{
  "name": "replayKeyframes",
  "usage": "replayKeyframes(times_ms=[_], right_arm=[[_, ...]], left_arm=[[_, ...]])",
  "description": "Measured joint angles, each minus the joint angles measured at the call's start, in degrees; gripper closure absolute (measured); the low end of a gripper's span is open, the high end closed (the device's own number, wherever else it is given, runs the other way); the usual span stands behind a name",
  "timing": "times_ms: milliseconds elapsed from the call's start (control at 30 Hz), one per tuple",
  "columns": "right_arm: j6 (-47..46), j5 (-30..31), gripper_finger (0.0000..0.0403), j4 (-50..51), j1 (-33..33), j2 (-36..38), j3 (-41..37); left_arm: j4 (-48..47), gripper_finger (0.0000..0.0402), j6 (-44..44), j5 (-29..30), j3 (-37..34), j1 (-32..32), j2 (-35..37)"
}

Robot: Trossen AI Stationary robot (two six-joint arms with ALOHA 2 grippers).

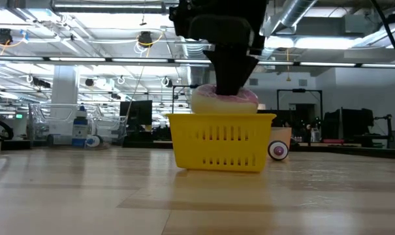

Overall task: Pick & Place Food Item
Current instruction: Put the pink donut into the yellow bin

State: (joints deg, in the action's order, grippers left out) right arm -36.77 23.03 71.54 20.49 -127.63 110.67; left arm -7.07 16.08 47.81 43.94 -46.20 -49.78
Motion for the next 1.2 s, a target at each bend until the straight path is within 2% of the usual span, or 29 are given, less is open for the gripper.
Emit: replayKeyframes(times_ms=[167, 467, 600, 767, 967, 1200], right_arm=[[-0.48, 1.08, 0.0317, 0.37, 0.79, 0.00, 0.00], [-2.26, 6.20, 0.0218, 0.65, 1.46, 0.00, 0.00], [-3.44, 7.07, 0.0192, 0.54, 1.64, 0.00, 0.00], [-5.58, 8.09, 0.0187, 0.47, 2.78, 0.00, 0.00], [-9.21, 8.78, 0.0199, 0.13, 4.79, 0.00, -0.46], [-11.61, 16.82, 0.0216, 0.68, 6.51, -0.02, -0.50]], left_arm=[[0.00, 0.0243, 0.00, 0.00, 0.00, -0.01, 0.00], [0.00, 0.0243, -0.02, 0.04, 0.00, -0.01, 0.00], [0.00, 0.0243, -0.02, 0.04, 0.00, -0.01, 0.00], [0.00, 0.0243, -0.02, 0.07, 0.00, -0.01, 0.00], [0.00, 0.0243, -0.02, 0.11, 0.00, 0.01, 0.00], [0.02, 0.0243, -0.06, 0.11, 0.00, -0.01, 0.00]])
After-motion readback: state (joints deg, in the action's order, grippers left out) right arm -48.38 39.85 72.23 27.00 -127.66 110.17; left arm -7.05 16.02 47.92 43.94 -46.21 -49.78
